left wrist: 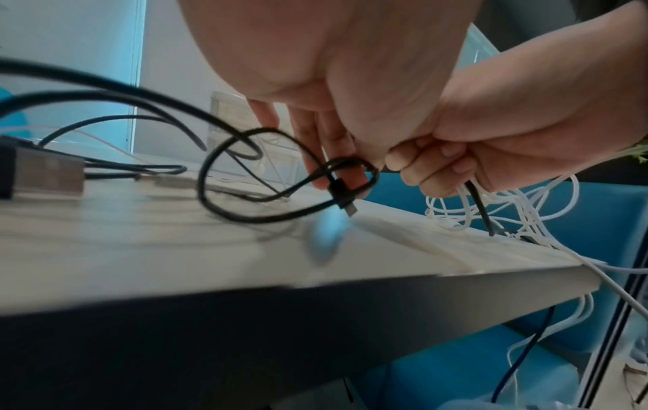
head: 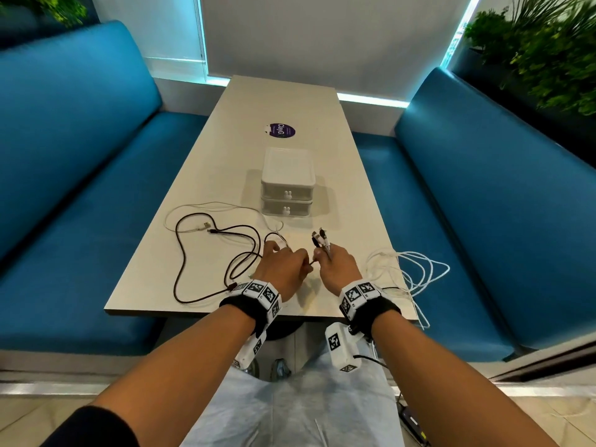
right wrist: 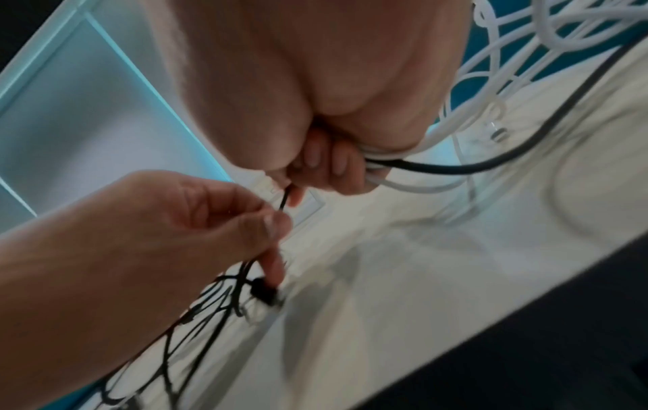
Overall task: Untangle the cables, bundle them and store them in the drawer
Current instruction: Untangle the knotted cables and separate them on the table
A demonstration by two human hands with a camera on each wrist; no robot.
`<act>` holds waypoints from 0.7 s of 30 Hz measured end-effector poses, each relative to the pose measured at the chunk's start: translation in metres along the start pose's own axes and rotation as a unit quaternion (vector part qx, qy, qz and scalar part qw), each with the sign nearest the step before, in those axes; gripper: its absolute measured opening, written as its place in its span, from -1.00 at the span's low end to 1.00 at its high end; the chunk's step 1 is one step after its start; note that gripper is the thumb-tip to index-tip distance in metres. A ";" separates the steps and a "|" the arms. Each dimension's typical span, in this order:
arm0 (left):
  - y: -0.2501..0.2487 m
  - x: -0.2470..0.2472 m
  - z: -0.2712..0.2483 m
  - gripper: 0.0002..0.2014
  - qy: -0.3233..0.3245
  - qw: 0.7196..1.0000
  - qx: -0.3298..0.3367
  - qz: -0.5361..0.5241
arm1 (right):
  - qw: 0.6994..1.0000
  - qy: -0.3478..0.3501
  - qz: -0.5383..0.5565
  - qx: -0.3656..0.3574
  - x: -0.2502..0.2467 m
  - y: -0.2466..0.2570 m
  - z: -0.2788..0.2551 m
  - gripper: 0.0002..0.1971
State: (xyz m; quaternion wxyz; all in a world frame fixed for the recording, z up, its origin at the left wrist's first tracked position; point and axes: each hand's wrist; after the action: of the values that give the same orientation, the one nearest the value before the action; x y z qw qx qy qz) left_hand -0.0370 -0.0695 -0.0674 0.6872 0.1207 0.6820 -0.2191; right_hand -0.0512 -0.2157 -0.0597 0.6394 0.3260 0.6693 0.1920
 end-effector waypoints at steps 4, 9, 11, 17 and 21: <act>0.015 0.003 -0.005 -0.70 0.022 0.998 0.029 0.059 | 0.997 -0.040 -0.054 0.048 -0.014 -0.019 0.009 -0.68; 0.010 0.000 -0.004 -0.71 0.027 0.993 0.068 0.097 | 0.998 -0.045 -0.045 0.018 -0.019 -0.020 0.009 -0.68; 0.007 0.002 -0.006 -0.74 0.028 0.990 0.079 0.112 | 0.999 -0.036 -0.026 0.000 -0.019 -0.014 0.009 -0.67; 0.004 0.007 -0.008 -0.76 0.021 0.984 0.118 0.134 | 0.995 0.021 0.088 -0.034 -0.011 0.003 0.002 -0.72; 0.003 0.007 -0.009 -0.71 0.015 0.980 0.133 0.146 | 0.985 0.062 0.155 -0.052 -0.002 0.012 0.002 -0.76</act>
State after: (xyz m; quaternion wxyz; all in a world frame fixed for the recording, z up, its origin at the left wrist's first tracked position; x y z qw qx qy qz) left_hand -0.0442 -0.0640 -0.0755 0.6793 0.3131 0.6318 -0.2034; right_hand -0.0470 -0.2088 -0.0505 0.5750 0.3794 0.6382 0.3436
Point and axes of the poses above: each hand's wrist, its own z-axis towards the middle knuckle, its own x-axis out of the palm, y = z × x, and after that the axes turned 2 degrees about y, right-handed
